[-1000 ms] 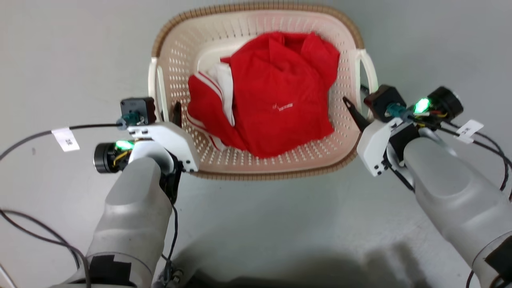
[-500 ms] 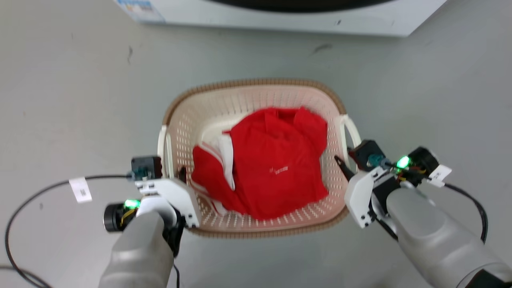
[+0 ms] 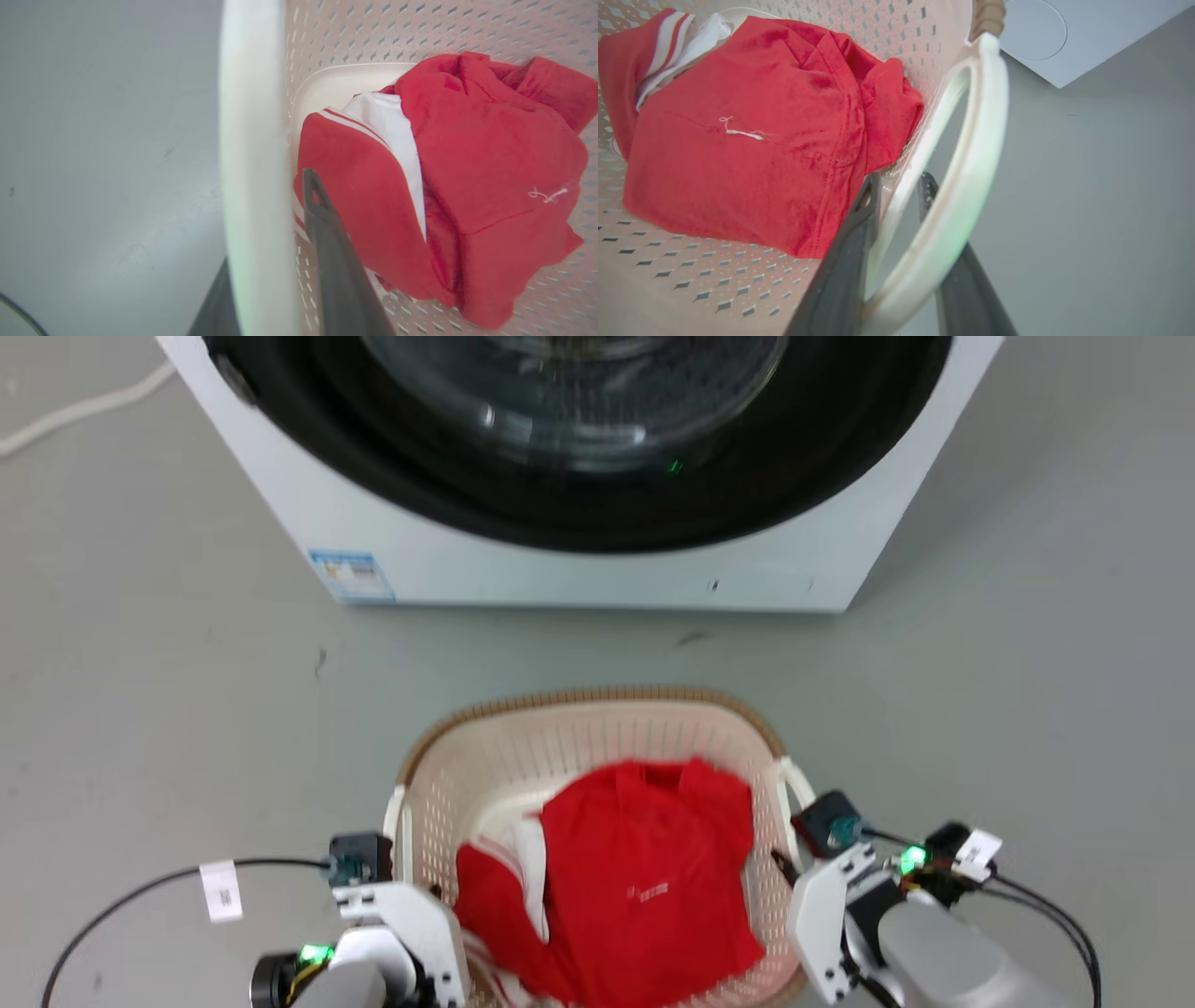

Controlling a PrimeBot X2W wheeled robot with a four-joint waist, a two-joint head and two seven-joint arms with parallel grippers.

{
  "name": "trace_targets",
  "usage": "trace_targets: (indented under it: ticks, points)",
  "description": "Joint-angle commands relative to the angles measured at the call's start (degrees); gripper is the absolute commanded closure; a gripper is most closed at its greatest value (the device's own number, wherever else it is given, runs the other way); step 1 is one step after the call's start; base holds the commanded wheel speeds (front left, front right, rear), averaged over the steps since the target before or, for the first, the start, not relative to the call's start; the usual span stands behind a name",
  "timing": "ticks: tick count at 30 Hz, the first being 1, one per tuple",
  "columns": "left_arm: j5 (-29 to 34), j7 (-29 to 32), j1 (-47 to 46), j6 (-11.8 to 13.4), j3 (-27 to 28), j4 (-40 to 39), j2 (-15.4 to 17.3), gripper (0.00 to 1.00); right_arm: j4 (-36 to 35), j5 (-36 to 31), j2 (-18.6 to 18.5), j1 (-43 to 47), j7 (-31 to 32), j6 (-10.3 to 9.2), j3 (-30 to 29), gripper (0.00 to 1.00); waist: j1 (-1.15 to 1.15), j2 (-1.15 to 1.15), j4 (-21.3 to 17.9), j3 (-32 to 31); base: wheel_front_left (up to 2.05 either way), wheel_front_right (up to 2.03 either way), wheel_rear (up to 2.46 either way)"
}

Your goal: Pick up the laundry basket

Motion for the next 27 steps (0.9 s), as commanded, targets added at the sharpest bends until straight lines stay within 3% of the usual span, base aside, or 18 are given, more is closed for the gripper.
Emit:
trace_targets:
  ticks: [1,13,27]
  points:
    - [-0.21,0.67,1.44,-0.26,-0.5,-0.05,0.48,1.0,-0.16,0.45,0.71,1.39,0.2,0.35,0.9,1.0,0.01,0.0,-1.85,-5.57,0.0,0.0,0.0]
    - [-0.15,5.59,7.68,-0.77,-2.9,-0.03,1.88,1.0,0.64,5.14,1.18,6.27,5.96,0.32,4.64,1.0,0.01,0.0,-2.79,-16.55,0.0,0.0,0.0]
    - [-2.17,11.21,7.83,-0.89,-6.32,-0.05,1.95,1.0,1.53,10.06,0.55,8.55,12.96,0.28,5.7,1.0,0.01,0.0,-2.58,-21.18,0.0,0.0,0.0]
